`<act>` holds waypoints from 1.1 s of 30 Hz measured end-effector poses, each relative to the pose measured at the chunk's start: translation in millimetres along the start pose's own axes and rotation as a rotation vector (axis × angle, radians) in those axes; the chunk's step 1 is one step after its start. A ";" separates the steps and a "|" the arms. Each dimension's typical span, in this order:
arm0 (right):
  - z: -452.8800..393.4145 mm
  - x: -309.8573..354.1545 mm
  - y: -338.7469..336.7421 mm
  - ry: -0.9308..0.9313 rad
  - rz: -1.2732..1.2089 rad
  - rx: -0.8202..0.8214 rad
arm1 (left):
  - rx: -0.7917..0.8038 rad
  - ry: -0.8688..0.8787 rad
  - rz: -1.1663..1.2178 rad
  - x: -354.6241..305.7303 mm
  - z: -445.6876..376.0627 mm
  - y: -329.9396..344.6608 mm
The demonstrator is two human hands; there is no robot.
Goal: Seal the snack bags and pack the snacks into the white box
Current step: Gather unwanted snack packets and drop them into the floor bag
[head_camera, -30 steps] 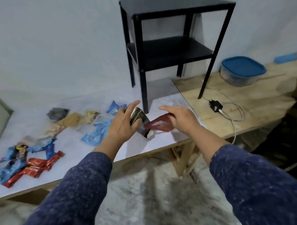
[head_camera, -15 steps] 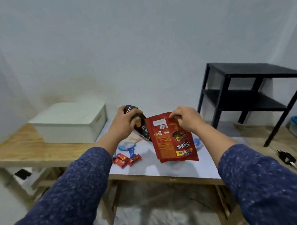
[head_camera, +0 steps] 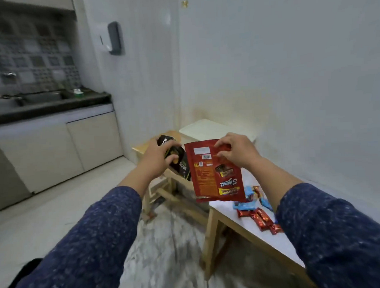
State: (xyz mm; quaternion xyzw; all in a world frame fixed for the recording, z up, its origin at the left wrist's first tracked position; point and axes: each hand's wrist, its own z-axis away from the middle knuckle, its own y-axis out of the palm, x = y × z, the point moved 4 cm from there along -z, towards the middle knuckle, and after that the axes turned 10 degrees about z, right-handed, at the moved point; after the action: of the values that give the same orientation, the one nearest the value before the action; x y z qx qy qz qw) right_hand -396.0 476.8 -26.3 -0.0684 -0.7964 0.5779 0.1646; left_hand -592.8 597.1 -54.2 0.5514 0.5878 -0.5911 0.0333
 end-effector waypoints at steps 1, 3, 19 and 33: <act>-16.3 16.6 10.2 -0.042 -0.014 0.015 | -0.015 -0.036 -0.016 15.9 2.2 -12.2; -47.5 49.7 31.8 -0.120 -0.042 0.048 | -0.047 -0.115 -0.056 47.5 5.4 -35.4; -187.6 350.1 215.0 -0.772 -0.164 0.302 | -0.389 -0.787 -0.201 259.6 105.9 -194.3; -133.5 623.6 435.4 -1.136 -0.119 0.639 | -0.524 -1.247 -0.081 509.0 270.1 -268.5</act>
State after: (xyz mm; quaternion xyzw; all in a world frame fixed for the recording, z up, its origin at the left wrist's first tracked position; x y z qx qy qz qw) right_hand -969.8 923.8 -285.5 0.3441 -0.5511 0.7221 -0.2376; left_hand -1141.3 791.8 -310.0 0.0588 0.6026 -0.6375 0.4765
